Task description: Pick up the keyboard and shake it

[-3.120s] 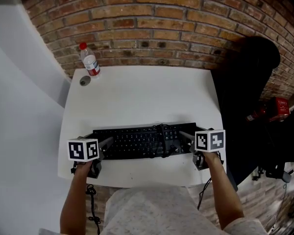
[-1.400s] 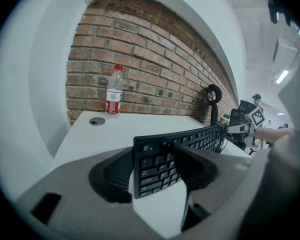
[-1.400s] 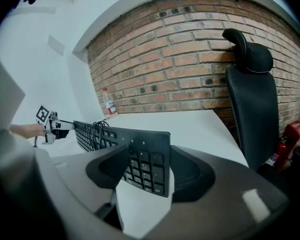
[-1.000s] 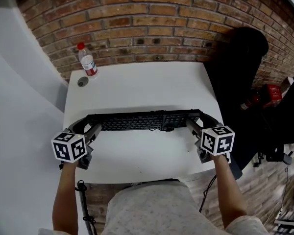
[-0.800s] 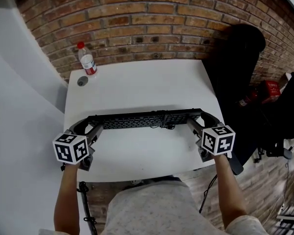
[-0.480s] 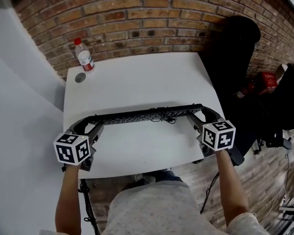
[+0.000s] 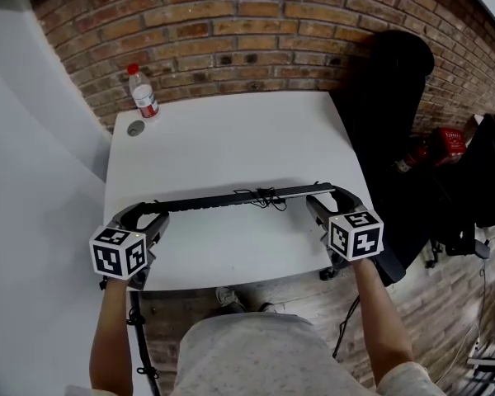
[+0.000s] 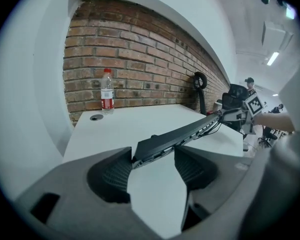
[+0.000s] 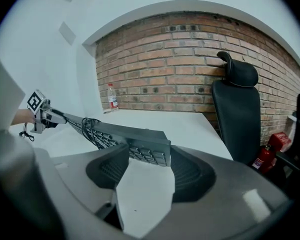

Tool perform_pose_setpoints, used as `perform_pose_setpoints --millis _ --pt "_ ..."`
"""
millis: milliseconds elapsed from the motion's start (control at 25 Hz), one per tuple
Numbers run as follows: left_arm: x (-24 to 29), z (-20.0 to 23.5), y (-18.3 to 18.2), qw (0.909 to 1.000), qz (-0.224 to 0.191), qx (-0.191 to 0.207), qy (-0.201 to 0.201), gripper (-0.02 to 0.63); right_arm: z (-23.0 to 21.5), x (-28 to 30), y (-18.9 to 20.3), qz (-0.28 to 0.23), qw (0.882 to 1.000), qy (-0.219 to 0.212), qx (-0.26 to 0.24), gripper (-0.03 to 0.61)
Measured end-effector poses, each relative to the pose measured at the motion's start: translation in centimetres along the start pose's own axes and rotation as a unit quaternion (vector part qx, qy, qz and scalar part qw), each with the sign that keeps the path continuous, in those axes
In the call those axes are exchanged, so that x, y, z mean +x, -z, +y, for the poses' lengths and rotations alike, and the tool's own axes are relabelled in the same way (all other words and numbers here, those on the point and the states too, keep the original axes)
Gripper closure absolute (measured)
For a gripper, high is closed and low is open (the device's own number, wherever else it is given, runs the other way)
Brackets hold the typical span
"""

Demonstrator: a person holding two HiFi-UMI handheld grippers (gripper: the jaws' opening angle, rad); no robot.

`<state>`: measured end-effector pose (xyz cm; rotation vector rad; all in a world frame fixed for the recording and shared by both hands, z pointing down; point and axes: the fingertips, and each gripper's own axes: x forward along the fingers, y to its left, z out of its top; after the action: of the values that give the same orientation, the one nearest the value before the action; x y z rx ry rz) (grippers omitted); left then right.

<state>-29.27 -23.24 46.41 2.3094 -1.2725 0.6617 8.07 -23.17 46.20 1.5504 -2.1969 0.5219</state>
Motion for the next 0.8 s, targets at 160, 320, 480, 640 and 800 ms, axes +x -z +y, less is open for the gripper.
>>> perform_pose_setpoints --millis 160,320,480,640,800 --pt "-0.5 -0.7 0.8 0.9997 0.012 0.014 -0.016 0.36 0.0 -0.6 0.6 0.003 1.0 -0.01 -0.012 0.316" --pt "-0.7 -0.9 1.3 0.999 0.016 0.017 -0.037 0.36 0.0 -1.1 1.2 0.006 0.999 -0.012 -0.029 0.328" --pt "-1.1 -1.3 2.5 0.9982 0.023 0.019 -0.053 0.359 0.2 -1.6 2.1 0.01 0.999 -0.01 -0.047 0.342" --pt "-1.5 -1.7 3.8 0.9967 0.036 0.024 -0.068 0.359 0.5 -2.0 3.1 0.02 0.997 -0.013 -0.067 0.345" --pt "-1.6 -2.3 5.7 0.9948 0.054 0.035 -0.079 0.359 0.7 -2.4 4.7 0.032 0.995 -0.012 -0.093 0.345"
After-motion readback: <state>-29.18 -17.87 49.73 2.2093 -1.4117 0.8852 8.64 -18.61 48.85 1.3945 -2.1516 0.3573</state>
